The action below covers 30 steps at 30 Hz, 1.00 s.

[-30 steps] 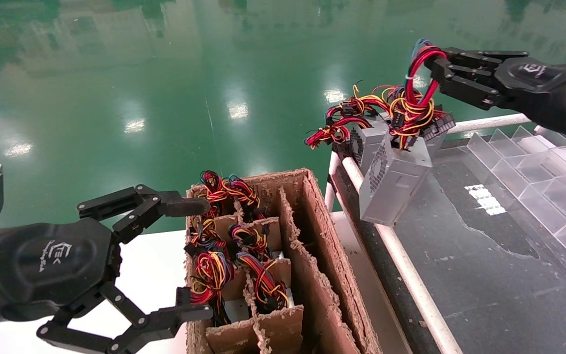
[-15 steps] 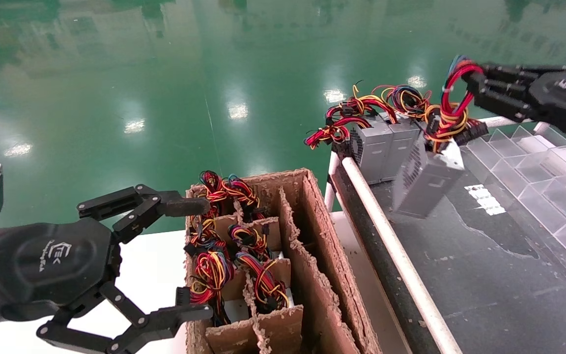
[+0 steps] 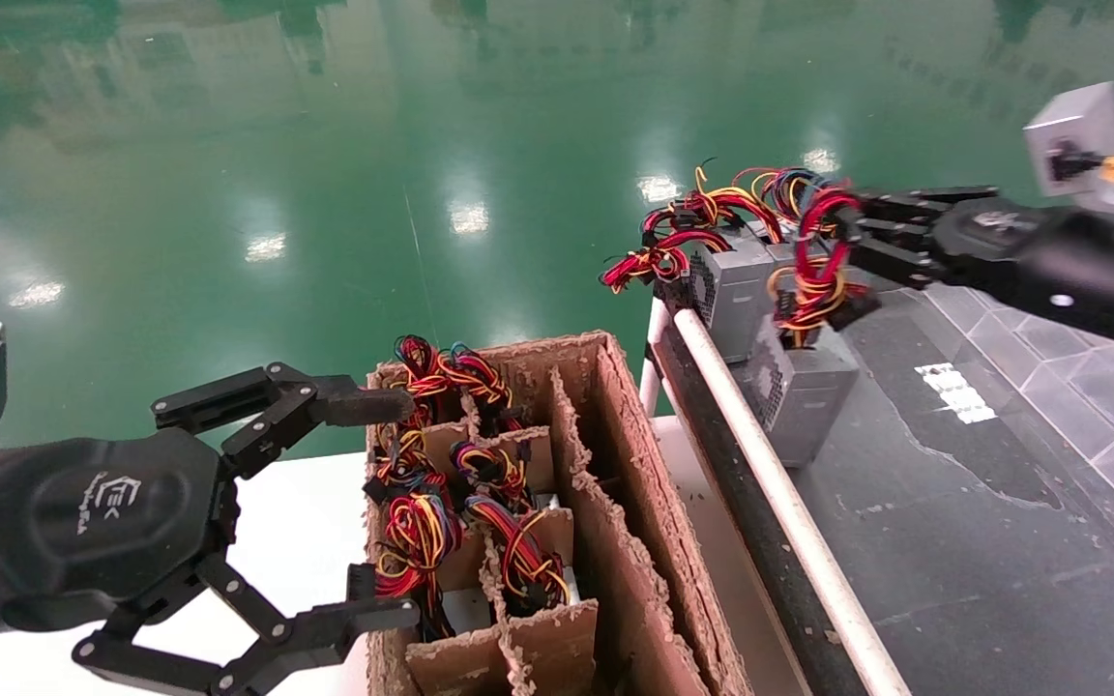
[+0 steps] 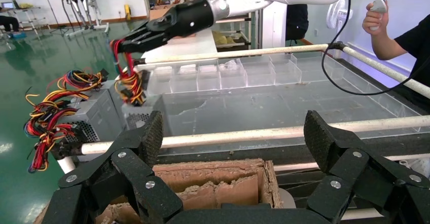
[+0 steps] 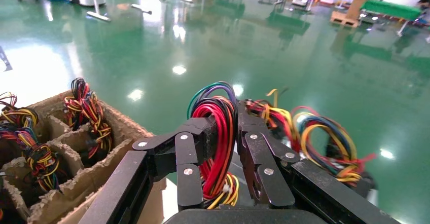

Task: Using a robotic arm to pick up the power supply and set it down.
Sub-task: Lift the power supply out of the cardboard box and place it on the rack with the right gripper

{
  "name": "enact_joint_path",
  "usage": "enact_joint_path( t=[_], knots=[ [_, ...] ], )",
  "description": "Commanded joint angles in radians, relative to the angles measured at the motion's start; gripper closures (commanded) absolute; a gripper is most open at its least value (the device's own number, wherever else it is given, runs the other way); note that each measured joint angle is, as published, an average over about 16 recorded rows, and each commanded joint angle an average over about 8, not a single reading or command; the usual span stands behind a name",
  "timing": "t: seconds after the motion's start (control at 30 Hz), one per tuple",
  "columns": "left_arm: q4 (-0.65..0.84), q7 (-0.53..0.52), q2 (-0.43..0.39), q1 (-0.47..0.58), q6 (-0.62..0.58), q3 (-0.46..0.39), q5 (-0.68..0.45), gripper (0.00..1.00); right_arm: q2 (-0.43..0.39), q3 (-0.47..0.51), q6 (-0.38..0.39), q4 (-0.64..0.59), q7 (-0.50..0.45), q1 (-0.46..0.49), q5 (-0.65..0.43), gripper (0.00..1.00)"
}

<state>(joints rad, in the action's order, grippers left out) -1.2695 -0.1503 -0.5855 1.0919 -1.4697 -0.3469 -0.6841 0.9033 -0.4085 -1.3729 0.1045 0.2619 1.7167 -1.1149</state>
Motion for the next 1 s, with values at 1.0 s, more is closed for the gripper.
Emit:
enact_joint_path(
  t=[1.0],
  knots=[
    [0.000,0.000,0.000,0.000,0.000,0.000,0.000,0.00,0.202,-0.037,0.327,-0.092,0.050,0.105,-0.059,1.00]
  ],
)
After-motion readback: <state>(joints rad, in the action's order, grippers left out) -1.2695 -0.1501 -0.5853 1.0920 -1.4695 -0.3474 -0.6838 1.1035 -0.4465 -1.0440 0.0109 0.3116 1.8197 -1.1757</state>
